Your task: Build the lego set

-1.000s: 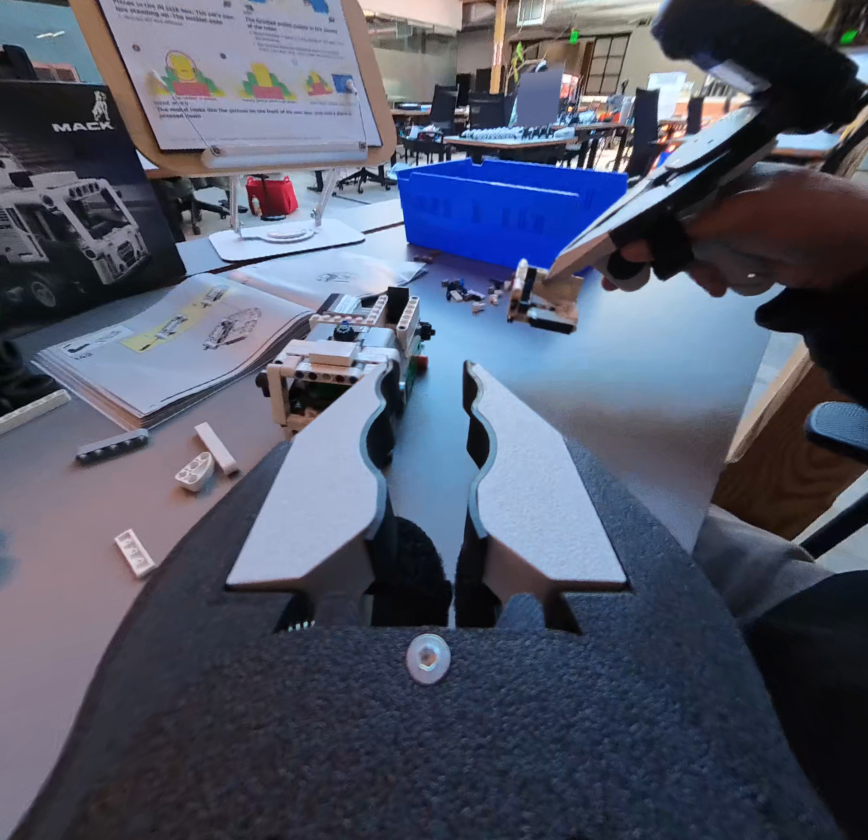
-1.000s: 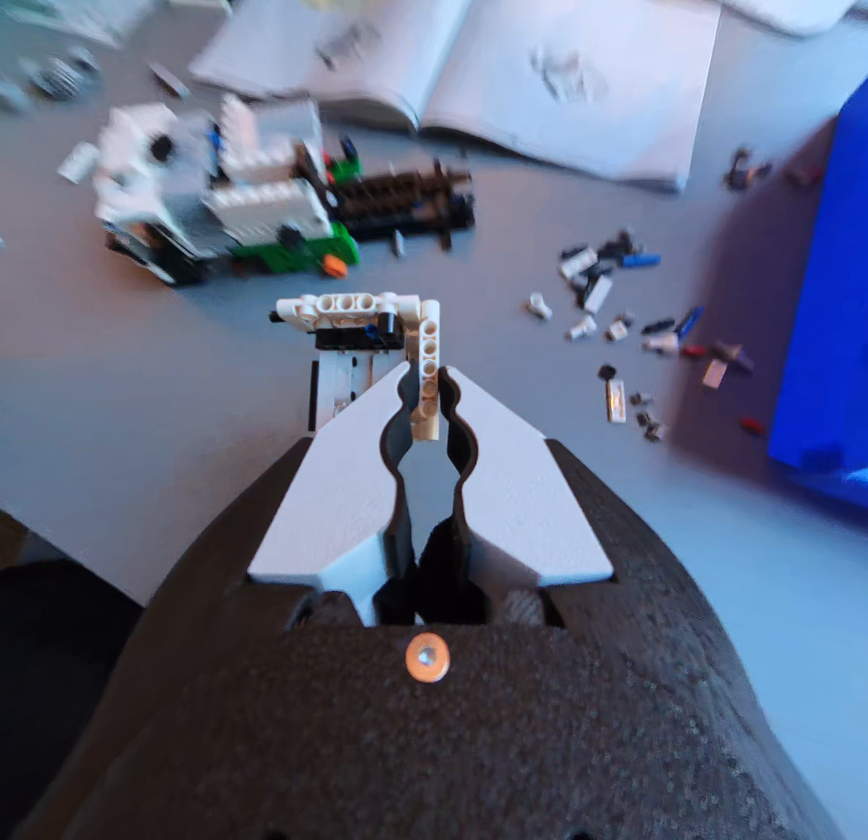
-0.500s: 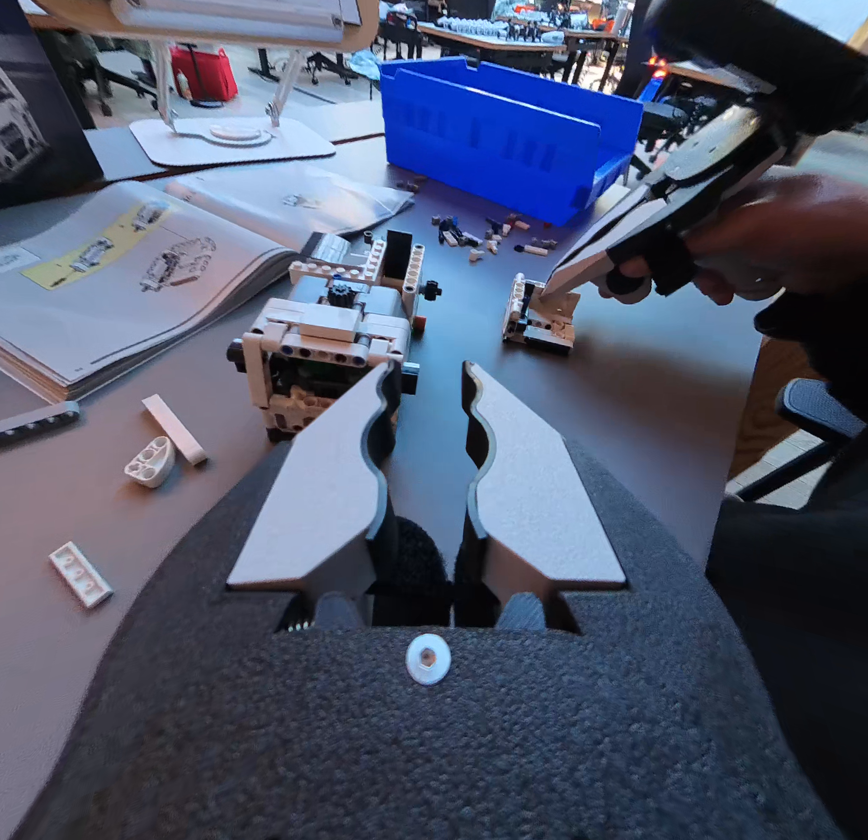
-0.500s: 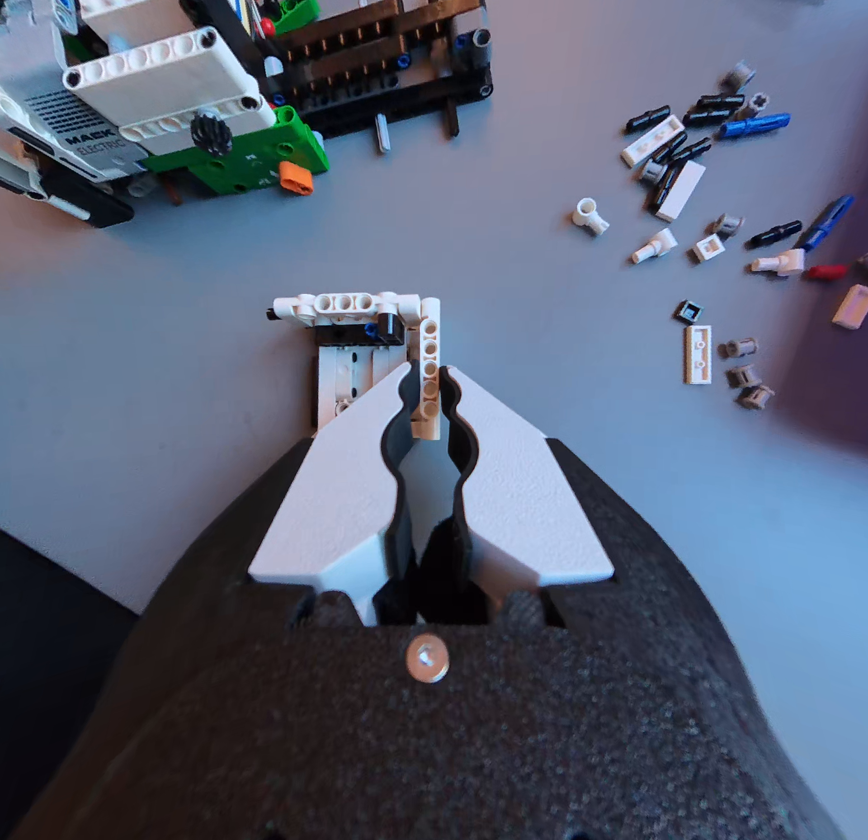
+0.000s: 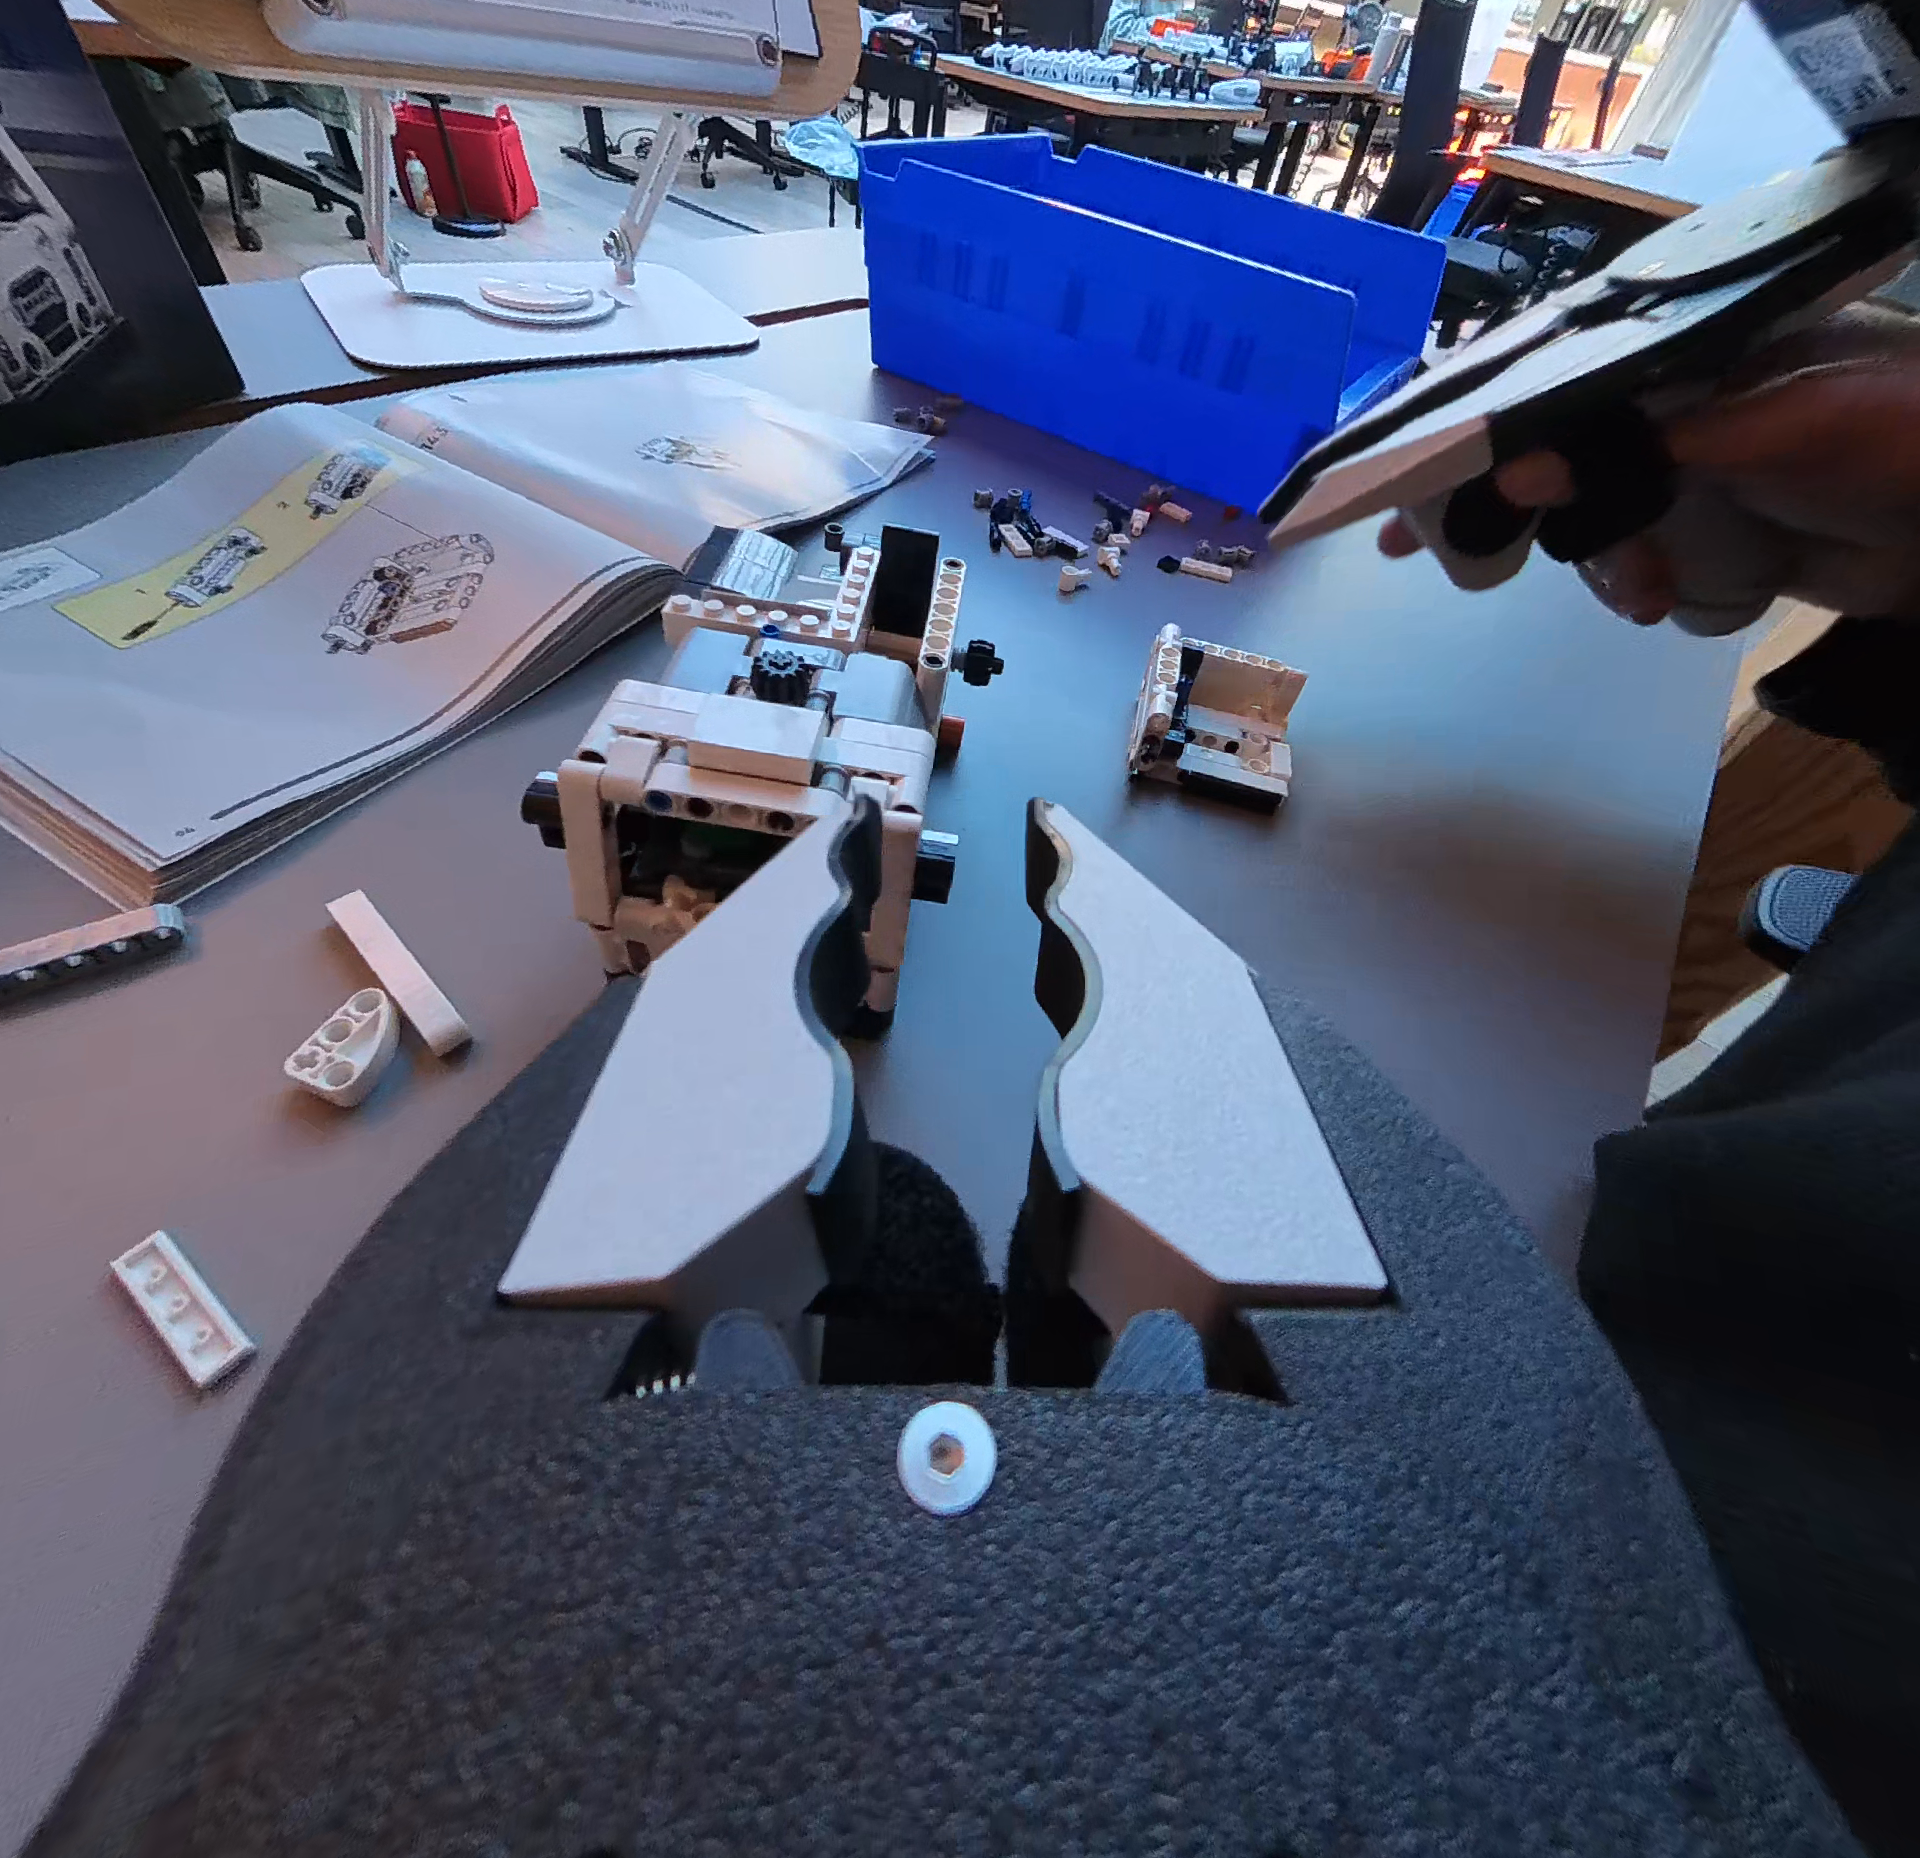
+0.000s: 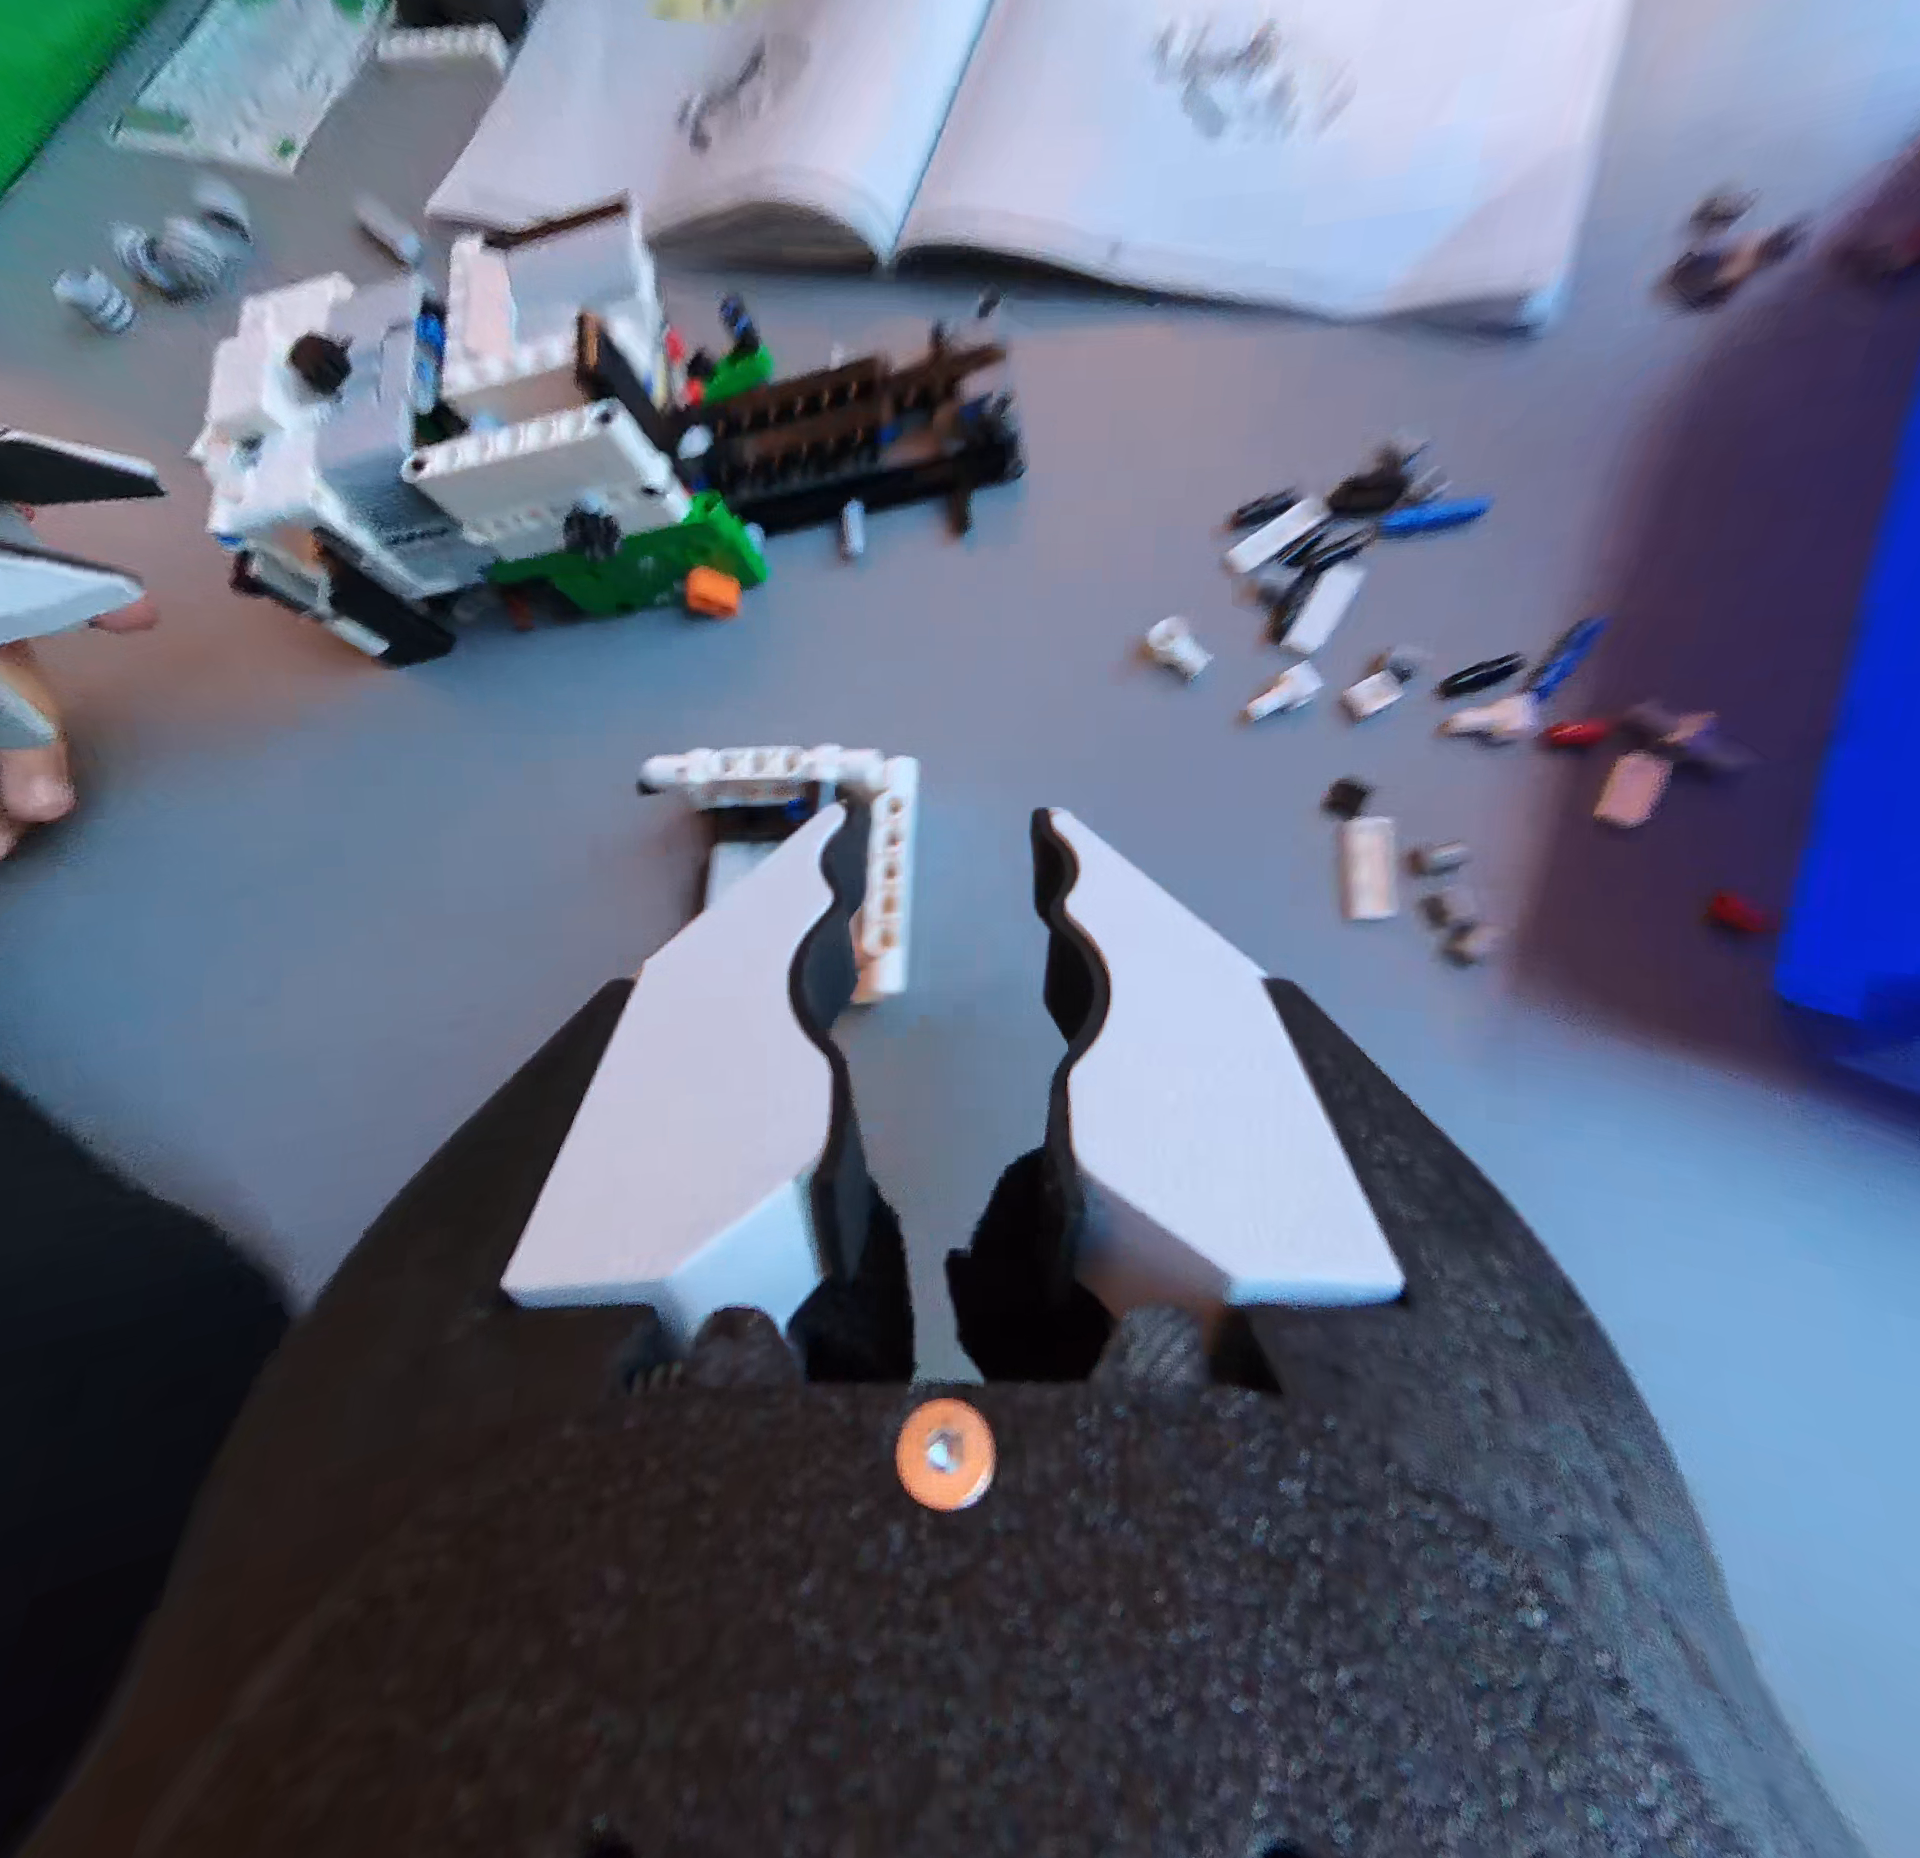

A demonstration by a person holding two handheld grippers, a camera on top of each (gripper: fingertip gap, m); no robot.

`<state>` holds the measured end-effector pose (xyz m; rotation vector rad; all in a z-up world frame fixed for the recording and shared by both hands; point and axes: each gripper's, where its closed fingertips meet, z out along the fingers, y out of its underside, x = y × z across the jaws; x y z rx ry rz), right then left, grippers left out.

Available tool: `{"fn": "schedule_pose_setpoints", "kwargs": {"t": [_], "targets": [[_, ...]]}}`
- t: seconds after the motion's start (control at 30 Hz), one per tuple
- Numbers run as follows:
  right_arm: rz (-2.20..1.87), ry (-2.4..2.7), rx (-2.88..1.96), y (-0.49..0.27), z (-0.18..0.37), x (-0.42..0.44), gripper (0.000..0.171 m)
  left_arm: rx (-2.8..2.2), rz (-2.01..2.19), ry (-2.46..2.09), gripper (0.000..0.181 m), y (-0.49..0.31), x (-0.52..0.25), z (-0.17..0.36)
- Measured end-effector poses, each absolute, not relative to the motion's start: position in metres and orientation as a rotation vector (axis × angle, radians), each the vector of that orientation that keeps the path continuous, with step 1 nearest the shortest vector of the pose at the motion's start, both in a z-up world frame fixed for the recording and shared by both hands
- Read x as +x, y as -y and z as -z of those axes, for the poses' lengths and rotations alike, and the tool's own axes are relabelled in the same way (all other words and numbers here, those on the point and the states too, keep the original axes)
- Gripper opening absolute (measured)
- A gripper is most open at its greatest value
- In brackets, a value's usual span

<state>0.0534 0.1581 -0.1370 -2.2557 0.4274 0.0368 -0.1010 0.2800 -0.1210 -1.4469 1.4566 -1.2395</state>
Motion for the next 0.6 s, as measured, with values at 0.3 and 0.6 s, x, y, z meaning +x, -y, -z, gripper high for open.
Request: {"fn": "schedule_pose_setpoints", "kwargs": {"t": [0.3, 0.6], "targets": [[0.254, -0.508, -2.167, -0.133, 0.156, 0.126, 0.039, -1.499, 1.226, -1.418, 0.027, -0.288, -0.099, 0.123], [0.238, -0.403, -2.192, -0.161, 0.165, 0.123, 0.034, -1.524, 1.224, -1.376, 0.026, -0.294, -0.099, 0.122]]}}
